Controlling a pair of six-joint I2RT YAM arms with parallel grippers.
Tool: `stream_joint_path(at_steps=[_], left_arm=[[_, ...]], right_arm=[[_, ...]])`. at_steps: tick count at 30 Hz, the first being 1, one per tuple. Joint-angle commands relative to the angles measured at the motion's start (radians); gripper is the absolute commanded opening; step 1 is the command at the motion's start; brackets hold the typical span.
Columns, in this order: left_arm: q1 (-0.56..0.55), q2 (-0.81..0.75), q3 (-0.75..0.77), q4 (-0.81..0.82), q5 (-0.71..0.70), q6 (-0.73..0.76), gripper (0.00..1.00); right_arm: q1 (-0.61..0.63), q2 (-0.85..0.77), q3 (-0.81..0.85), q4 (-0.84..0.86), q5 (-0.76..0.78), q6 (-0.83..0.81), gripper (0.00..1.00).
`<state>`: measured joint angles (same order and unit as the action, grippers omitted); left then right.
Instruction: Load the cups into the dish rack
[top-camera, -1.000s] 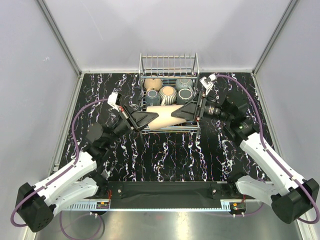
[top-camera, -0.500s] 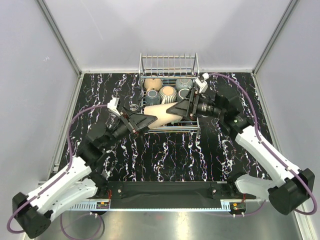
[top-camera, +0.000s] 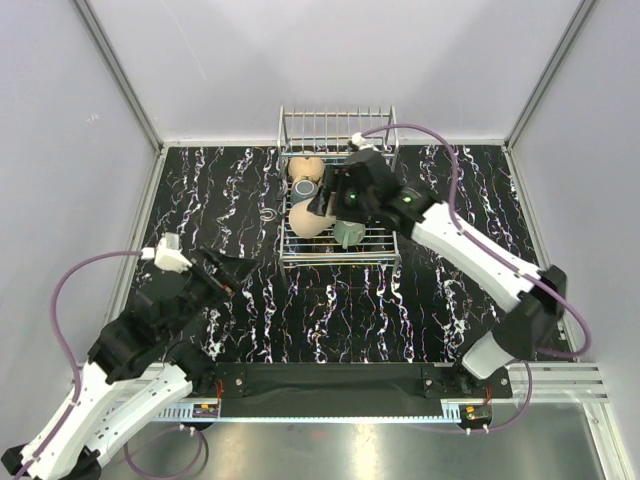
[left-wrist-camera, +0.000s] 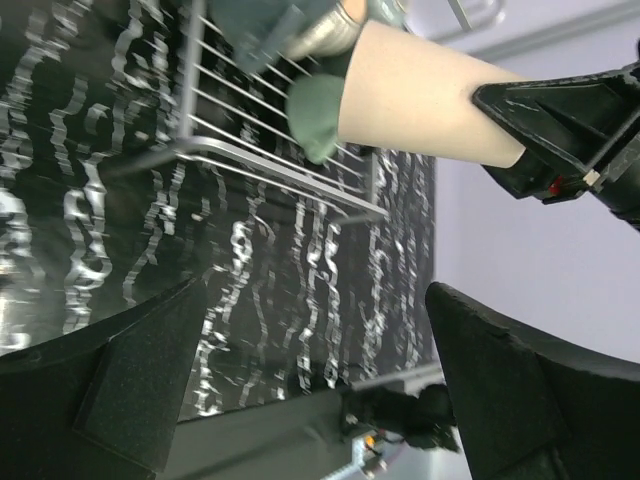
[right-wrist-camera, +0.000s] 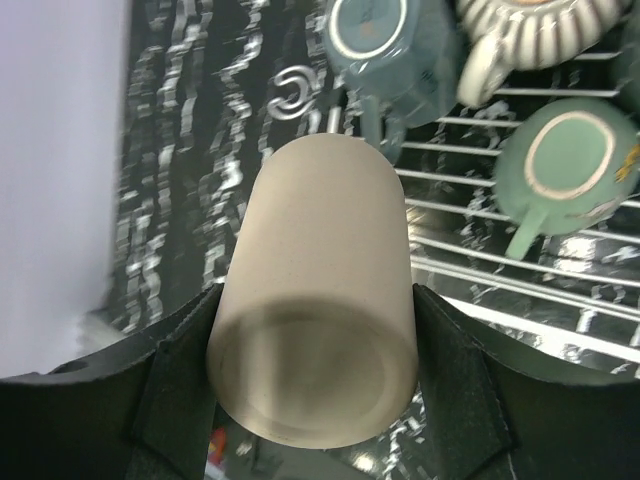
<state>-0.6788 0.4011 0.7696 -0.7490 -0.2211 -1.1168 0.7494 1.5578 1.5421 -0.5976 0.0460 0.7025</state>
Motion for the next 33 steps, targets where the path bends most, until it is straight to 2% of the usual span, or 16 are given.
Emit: stream_joint_path(at_steps=[1,8,10,20,26,33], left_arm=[[-0.004,-0.047,0.005,-0.087,-0.144,0.061,0.96],[-0.004,-0.086,-0.004,-0.089,-0.130,0.104,0.97],[-0.004,-0.102,-0.027,-0.076,-0.129,0.113,0.97],[-0.004,-0.104,-0.043,-0.032,-0.118,0.167,0.97],[-0.004,-0.113,-0.044,-0.006,-0.095,0.215,0.98],[-0.004,-0.130,-0.050,0.022,-0.066,0.227,0.99]], right_arm=[[0.054,0.094,0.139,-0.129,0.288,-0.061,0.00],[0.134,0.266,0.295,-0.238,0.472,-0.075,0.00],[0.153,0.298,0.306,-0.255,0.483,-0.072,0.00],[0.176,0.406,0.406,-0.335,0.497,-0.092,0.00],[0.176,0.447,0.408,-0.324,0.456,-0.106,0.00],[0.176,0.470,0.383,-0.283,0.420,-0.104,0.07]])
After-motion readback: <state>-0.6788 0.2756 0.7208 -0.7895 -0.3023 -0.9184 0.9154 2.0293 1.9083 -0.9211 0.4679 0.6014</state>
